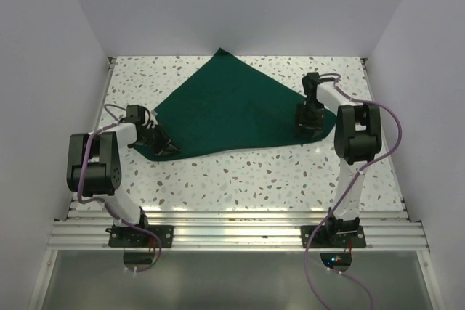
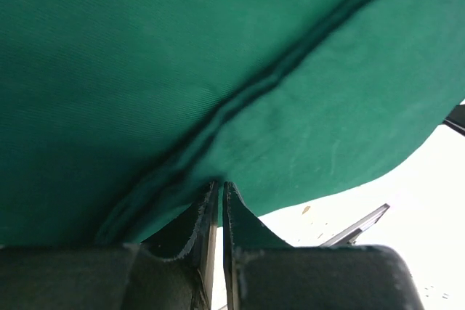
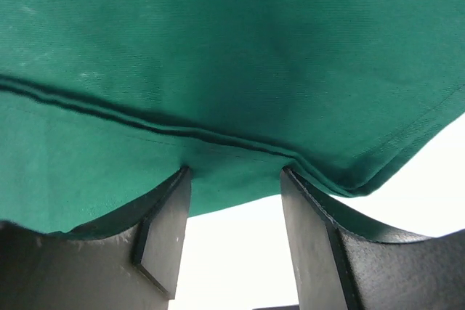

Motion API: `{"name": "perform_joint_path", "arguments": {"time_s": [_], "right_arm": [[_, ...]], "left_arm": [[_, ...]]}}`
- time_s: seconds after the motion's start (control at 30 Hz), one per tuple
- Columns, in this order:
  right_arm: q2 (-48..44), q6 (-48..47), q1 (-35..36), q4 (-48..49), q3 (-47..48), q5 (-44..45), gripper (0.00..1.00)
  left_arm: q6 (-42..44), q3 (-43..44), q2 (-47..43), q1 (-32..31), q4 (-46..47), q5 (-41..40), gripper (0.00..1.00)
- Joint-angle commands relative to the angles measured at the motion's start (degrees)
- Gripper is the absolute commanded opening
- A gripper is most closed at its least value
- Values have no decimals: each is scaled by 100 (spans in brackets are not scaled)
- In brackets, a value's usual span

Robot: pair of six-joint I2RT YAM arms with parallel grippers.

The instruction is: Prepare the surgical pack

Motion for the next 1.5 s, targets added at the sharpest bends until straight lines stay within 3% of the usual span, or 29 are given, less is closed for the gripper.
{"name": "perform_joint_path", "arguments": {"time_s": [0.0, 0.27, 0.53, 0.6, 0.67, 0.73, 0.9, 1.03, 1.2, 1.33, 1.37, 1.47], "right_arm": [[-36, -79, -256, 161, -290, 190, 56], [-299, 52, -582, 187, -336, -11, 57], [-800, 316, -372, 284, -28, -1039, 58], [-766, 342, -153, 284, 34, -1171, 58], [-608, 342, 6, 231, 157, -1155, 59], [-493, 351, 165, 222, 201, -1128, 59], [-361, 334, 236, 214, 306, -1023, 59], [-396, 290, 367, 82, 675, -1022, 59], [-265, 351, 1183, -67, 1525, -961, 57], [-37, 483, 1948, -24, 2195, -978, 48], [-10, 570, 2193, 176, 2327, -1083, 35], [183, 720, 2546, 424, 2564, -1233, 9]], "left_arm": [[37, -83, 155, 69, 298, 90, 10], [458, -101, 269, 745, 122, 46, 9], [1118, 627, 419, 1256, -483, -235, 9], [1162, 778, 393, 1265, -589, -244, 24], [1163, 918, 200, 1265, -651, -305, 55], [1180, 1015, -81, 1273, -722, -323, 64], [1250, 1121, -730, 1291, -1116, -988, 68], [1355, 1121, -882, 1405, -1258, -1579, 80], [1400, 1288, -566, 1624, -1285, -1843, 83], [1373, 1481, -355, 1871, -1161, -1791, 81], [1382, 1603, -224, 1958, -1153, -1738, 79], [1426, 1806, 32, 2073, -1144, -1677, 75]]}}
